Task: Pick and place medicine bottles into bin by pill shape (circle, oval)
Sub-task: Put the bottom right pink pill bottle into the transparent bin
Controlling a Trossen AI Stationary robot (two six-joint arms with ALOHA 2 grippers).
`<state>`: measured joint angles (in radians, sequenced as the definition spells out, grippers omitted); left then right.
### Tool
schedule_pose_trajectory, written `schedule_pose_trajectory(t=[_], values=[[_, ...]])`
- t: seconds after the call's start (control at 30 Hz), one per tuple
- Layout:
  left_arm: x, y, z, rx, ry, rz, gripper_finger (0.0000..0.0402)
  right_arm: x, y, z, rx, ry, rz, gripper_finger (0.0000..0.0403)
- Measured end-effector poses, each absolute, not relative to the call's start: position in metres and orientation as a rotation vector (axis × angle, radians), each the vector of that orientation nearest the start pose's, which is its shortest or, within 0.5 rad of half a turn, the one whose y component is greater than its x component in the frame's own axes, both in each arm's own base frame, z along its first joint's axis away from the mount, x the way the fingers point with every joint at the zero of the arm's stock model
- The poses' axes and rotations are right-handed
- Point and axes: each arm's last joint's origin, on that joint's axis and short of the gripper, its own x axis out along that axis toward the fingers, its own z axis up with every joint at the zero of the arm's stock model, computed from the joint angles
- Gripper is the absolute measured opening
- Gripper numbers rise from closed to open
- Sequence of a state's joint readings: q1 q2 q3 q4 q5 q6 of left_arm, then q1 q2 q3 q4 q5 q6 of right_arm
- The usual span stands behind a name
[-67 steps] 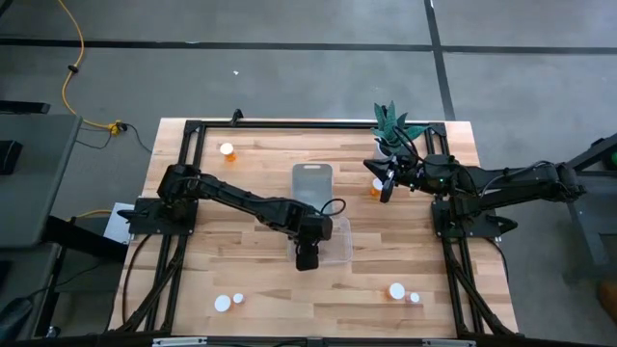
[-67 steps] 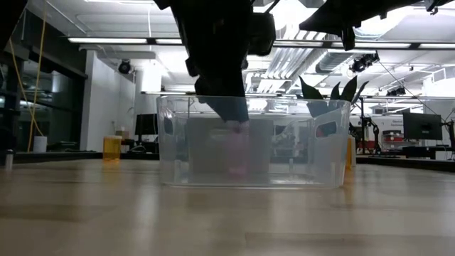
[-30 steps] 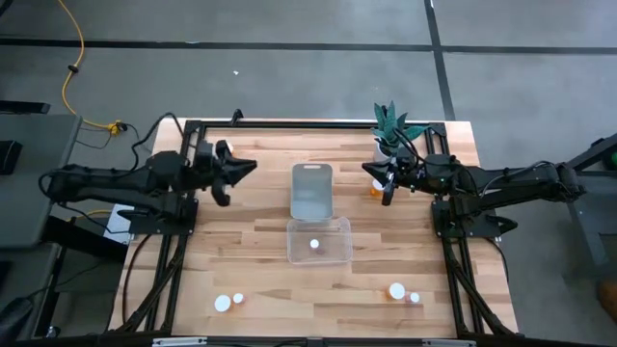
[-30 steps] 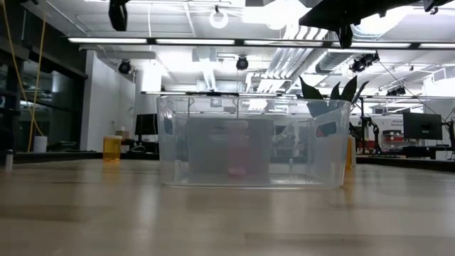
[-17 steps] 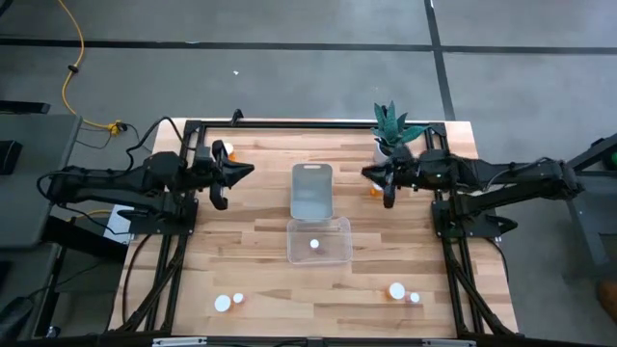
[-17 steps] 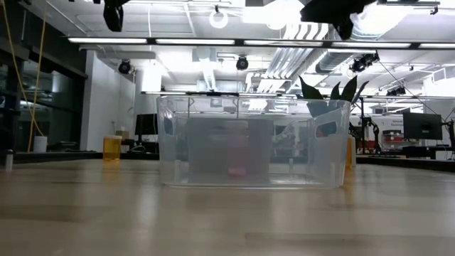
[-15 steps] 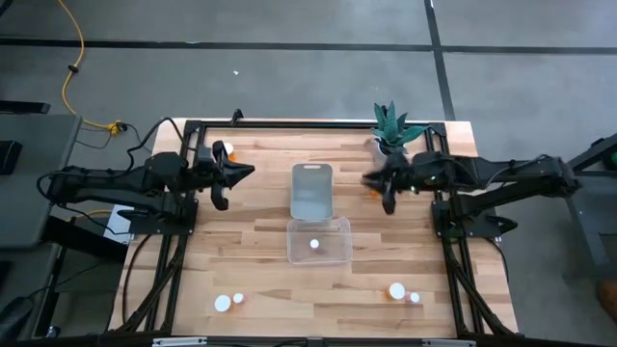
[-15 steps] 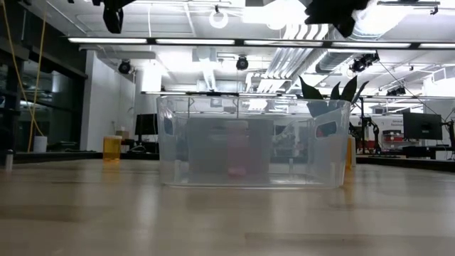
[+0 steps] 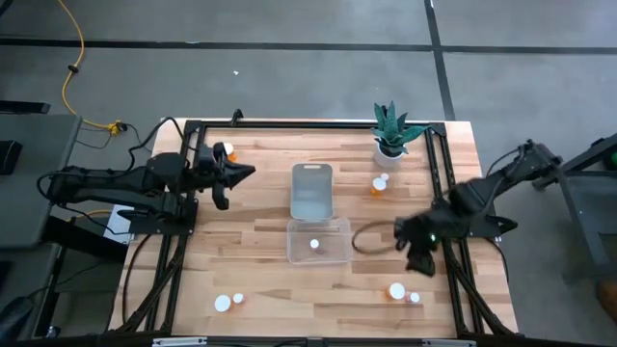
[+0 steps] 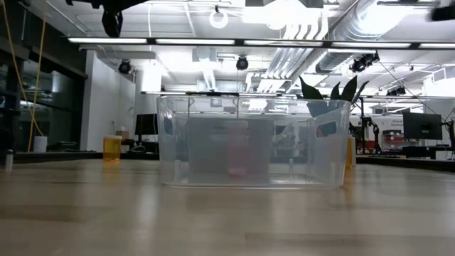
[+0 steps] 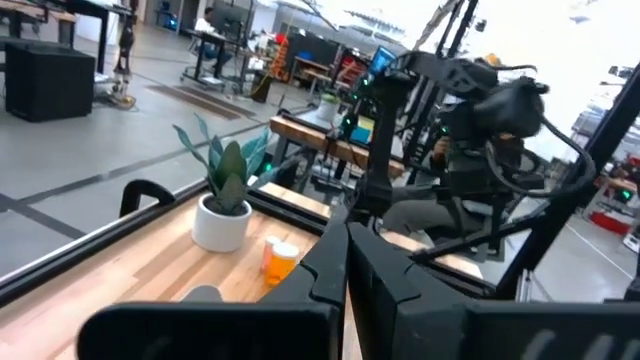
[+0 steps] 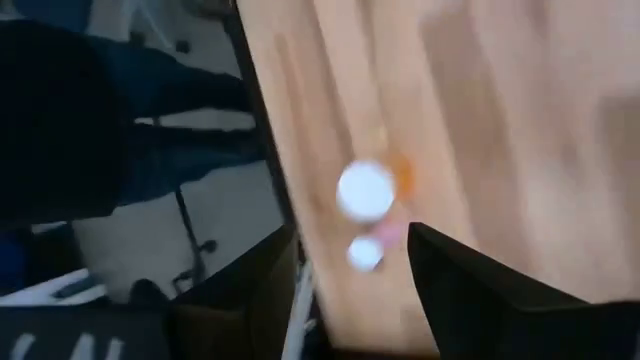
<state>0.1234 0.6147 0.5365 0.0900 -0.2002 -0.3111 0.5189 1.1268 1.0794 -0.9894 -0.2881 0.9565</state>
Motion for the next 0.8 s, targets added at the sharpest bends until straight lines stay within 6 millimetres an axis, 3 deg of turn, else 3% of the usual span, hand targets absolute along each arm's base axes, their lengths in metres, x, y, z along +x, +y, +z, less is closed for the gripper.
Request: schedule_pose_trajectory(t=[0.4, 0.63, 0.8], values=[[0.148, 0.024, 0.293, -0.281, -0.010, 0.312, 0.0000, 0.155, 0.191, 0.264, 0.920, 1.579, -0.265, 0.0184], [0.148, 0.024, 0.293, -0.282, -0.014, 0.310, 0.0000, 0.157, 0.214, 0.235, 1.003, 1.610, -0.555, 0.0183], [0.148, 0.024, 0.294, -0.282, -0.014, 0.310, 0.0000, 0.160, 0.220, 0.223, 0.978, 1.603, -0.607, 0.0183]])
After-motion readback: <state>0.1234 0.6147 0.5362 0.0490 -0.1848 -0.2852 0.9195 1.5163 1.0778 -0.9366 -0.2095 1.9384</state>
